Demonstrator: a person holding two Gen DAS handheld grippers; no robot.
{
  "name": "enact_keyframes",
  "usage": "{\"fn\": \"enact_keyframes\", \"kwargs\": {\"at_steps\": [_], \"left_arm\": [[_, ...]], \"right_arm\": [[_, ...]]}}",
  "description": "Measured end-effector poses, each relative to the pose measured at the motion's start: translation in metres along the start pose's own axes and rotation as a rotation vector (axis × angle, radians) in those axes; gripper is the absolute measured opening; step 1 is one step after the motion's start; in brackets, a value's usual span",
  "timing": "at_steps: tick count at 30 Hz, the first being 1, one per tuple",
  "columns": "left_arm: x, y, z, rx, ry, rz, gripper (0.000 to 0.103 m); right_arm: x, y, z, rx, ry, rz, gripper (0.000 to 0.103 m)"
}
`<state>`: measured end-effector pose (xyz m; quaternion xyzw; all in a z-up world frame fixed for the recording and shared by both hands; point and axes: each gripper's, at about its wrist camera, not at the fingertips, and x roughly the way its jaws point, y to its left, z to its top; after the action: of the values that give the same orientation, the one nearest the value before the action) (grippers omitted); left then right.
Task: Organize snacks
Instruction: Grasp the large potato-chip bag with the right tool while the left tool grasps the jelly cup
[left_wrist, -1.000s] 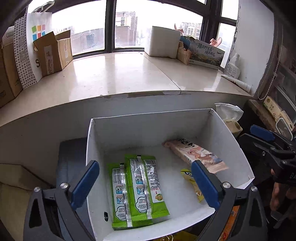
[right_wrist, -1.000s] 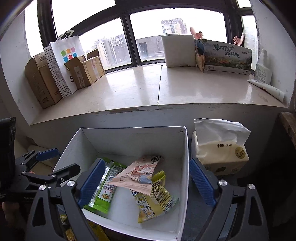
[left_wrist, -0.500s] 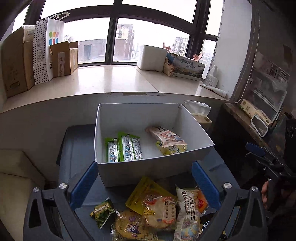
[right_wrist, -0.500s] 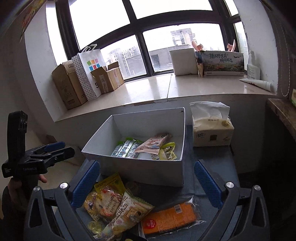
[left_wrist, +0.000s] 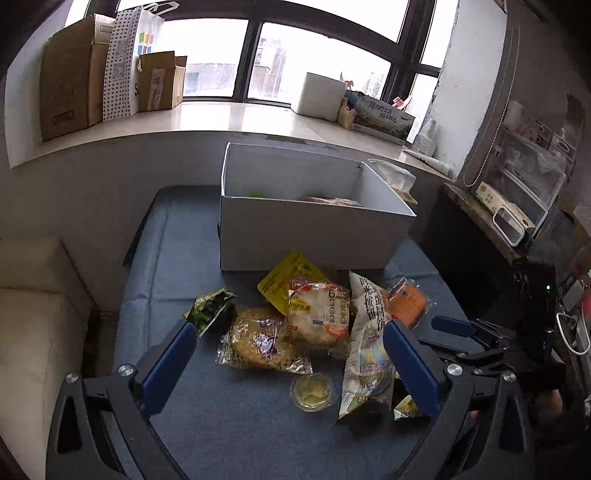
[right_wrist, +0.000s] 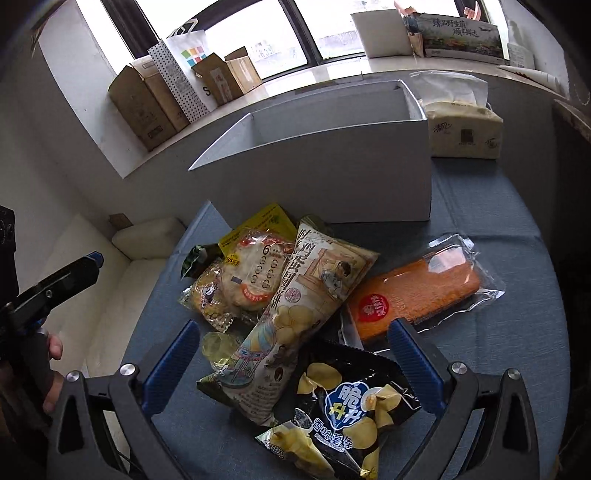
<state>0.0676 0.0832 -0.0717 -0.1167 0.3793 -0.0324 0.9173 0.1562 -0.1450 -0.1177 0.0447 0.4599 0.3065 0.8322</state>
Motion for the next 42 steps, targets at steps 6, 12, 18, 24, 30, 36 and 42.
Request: {"fn": "enact_keyframes", "kwargs": {"at_steps": [6, 12, 18, 24, 30, 36, 42], "left_arm": [[0.0, 0.022, -0.024, -0.068, 0.06, -0.005, 0.103], [-0.002, 0.037, -0.041, -0.092, 0.084, 0.03, 0.103], [0.011, 0.042, -0.047, -0.099, 0.127, 0.032, 0.103], [0.025, 0.024, -0.045, -0.041, 0.154, 0.025, 0.103], [0.049, -0.007, -0.045, 0.055, 0.198, 0.02, 0.103], [0.085, -0.03, -0.05, 0.121, 0.262, 0.031, 0.103], [0.108, -0.037, -0.057, 0.163, 0.295, 0.069, 0.097]], "right_arm": [[0.034, 0.015, 0.006, -0.053, 0.073, -0.029, 0.103], [0.058, 0.008, 0.01, -0.004, 0.111, -0.007, 0.103], [0.078, -0.003, 0.009, 0.034, 0.157, -0.006, 0.047], [0.058, -0.01, 0.009, 0.06, 0.1, 0.028, 0.038], [0.013, -0.032, 0.018, 0.155, -0.027, 0.112, 0.038], [-0.033, -0.058, 0.021, 0.209, -0.136, 0.125, 0.038], [-0.063, -0.084, 0.013, 0.266, -0.179, 0.108, 0.038]]}}
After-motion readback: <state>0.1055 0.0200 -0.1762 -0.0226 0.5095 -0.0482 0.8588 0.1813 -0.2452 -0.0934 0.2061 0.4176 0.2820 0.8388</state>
